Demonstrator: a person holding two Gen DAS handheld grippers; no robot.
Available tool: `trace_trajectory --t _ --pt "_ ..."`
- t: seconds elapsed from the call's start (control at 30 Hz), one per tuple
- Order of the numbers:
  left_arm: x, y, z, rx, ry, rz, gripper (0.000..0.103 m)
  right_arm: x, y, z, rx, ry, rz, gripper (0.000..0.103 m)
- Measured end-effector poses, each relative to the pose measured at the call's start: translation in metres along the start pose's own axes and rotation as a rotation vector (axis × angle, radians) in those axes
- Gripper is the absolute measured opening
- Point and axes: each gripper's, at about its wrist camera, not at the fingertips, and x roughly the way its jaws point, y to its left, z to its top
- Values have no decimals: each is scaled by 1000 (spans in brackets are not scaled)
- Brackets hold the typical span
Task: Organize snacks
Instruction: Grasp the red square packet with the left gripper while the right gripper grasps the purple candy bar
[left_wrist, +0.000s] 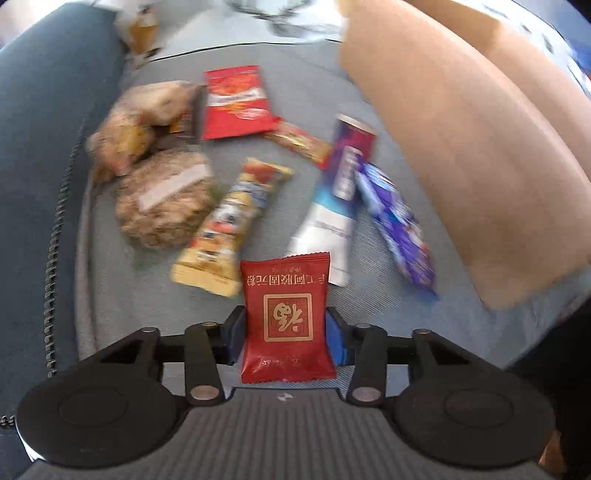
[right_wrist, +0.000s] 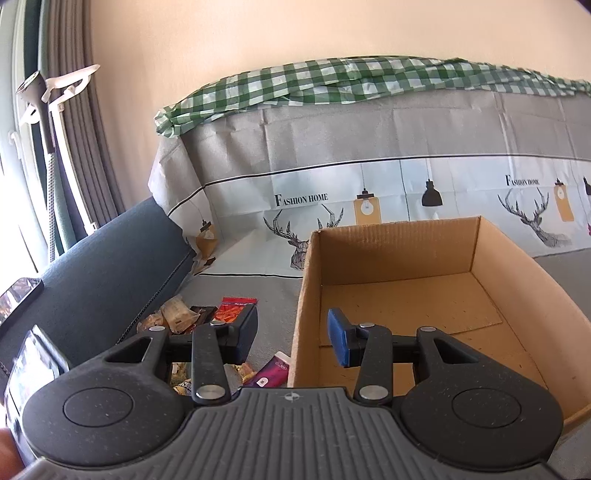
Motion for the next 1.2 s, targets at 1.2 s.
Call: trace_trajectory --t 1.2 --pt "0 67 11 -352 3 29 48 85 98 -111 -576 346 -115 18"
